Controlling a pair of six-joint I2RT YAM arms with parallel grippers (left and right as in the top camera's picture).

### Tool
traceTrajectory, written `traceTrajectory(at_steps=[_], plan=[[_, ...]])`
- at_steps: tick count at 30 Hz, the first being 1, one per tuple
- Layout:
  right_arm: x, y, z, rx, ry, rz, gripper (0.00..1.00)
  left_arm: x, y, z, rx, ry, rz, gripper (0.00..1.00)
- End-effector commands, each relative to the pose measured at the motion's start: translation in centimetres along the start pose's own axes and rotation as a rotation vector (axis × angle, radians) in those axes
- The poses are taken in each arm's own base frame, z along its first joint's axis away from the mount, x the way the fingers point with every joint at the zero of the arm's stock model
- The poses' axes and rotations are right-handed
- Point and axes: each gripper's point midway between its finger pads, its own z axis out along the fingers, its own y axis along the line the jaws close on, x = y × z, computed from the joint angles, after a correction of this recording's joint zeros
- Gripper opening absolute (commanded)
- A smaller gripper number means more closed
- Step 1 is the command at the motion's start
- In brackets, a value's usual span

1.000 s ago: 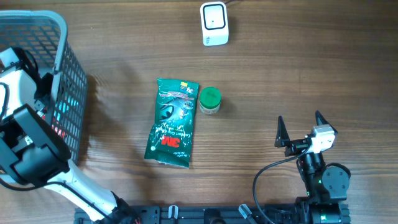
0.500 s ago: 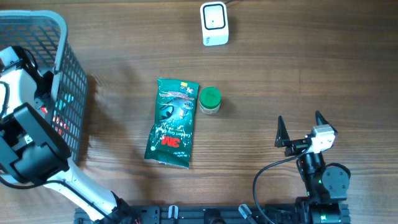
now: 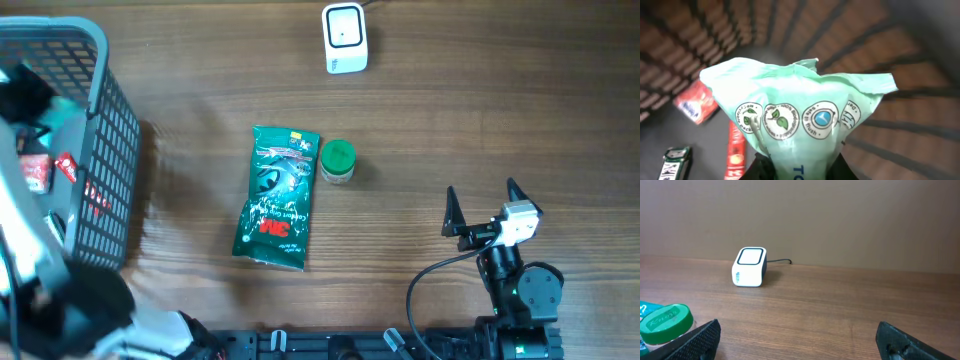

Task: Scan the item barcode
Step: 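Reach the left gripper into the basket and grasp the light green tissue pack, then carry the tissue pack and drop it right of the jar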

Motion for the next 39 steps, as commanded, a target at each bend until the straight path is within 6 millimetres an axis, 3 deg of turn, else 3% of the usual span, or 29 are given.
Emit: traceTrajectory(at_steps=[1, 3, 5, 8, 10, 13, 15, 16, 19, 21, 25, 29, 33, 37, 38, 39], plan=[[-0.2, -0.3, 0.0, 0.014, -0.009, 0.012, 1.0, 0.6, -8.2, -10.6, 0.406, -0.091, 0.061, 0.13], [-0.2, -0.3, 0.0, 0.014, -0.009, 0.012, 1.0, 2.4, -11.4, -14.2, 0.543, -0.09, 0.125, 0.13], [-0.2, -0.3, 0.0, 0.014, -0.009, 0.012, 1.0, 5.6, -15.3, -17.3, 0.662, -0.056, 0.22, 0.13], [-0.2, -0.3, 0.0, 0.014, -0.009, 0.012, 1.0, 10.6, -20.3, -19.5, 0.788, 0.035, 0.357, 0.12], [-0.2, -0.3, 0.0, 0.014, -0.009, 0.012, 0.99, 15.2, -24.2, -20.4, 0.884, 0.13, 0.473, 0.12], [-0.2, -0.3, 0.0, 0.014, -0.009, 0.012, 1.0, 22.3, -29.6, -20.7, 0.978, 0.256, 0.636, 0.12], [-0.2, -0.3, 0.0, 0.014, -0.009, 0.012, 1.0, 27.2, -32.9, -19.9, 1.007, 0.33, 0.731, 0.12], [-0.2, -0.3, 0.0, 0.013, -0.009, 0.012, 1.0, 30.3, -34.5, -18.9, 1.006, 0.374, 0.781, 0.12], [-0.2, -0.3, 0.0, 0.014, -0.009, 0.012, 1.0, 36.8, -36.8, -15.7, 0.959, 0.466, 0.875, 0.12], [-0.2, -0.3, 0.0, 0.014, -0.009, 0.012, 1.0, 41.3, -37.6, -12.7, 0.896, 0.525, 0.933, 0.12], [-0.2, -0.3, 0.0, 0.014, -0.009, 0.012, 1.0, 47.8, -36.8, -7.0, 0.761, 0.639, 1.007, 0.12], [-0.2, -0.3, 0.0, 0.014, -0.009, 0.012, 1.0, 52.4, -35.5, -3.2, 0.678, 0.73, 1.041, 0.13], [-0.2, -0.3, 0.0, 0.014, -0.009, 0.012, 1.0, 54.5, -34.6, -0.4, 0.606, 0.746, 1.056, 0.18], [-0.2, -0.3, 0.0, 0.014, -0.009, 0.012, 1.0, 54.8, -33.8, 0.9, 0.548, 0.733, 1.071, 0.49], [-0.2, -0.3, 0.0, 0.014, -0.009, 0.012, 1.0, 54.5, -34.1, 0.5, 0.558, 0.727, 1.068, 0.71], [-0.2, -0.3, 0.0, 0.014, -0.009, 0.012, 1.0, 54.3, -34.3, 0.1, 0.567, 0.72, 1.067, 0.78]])
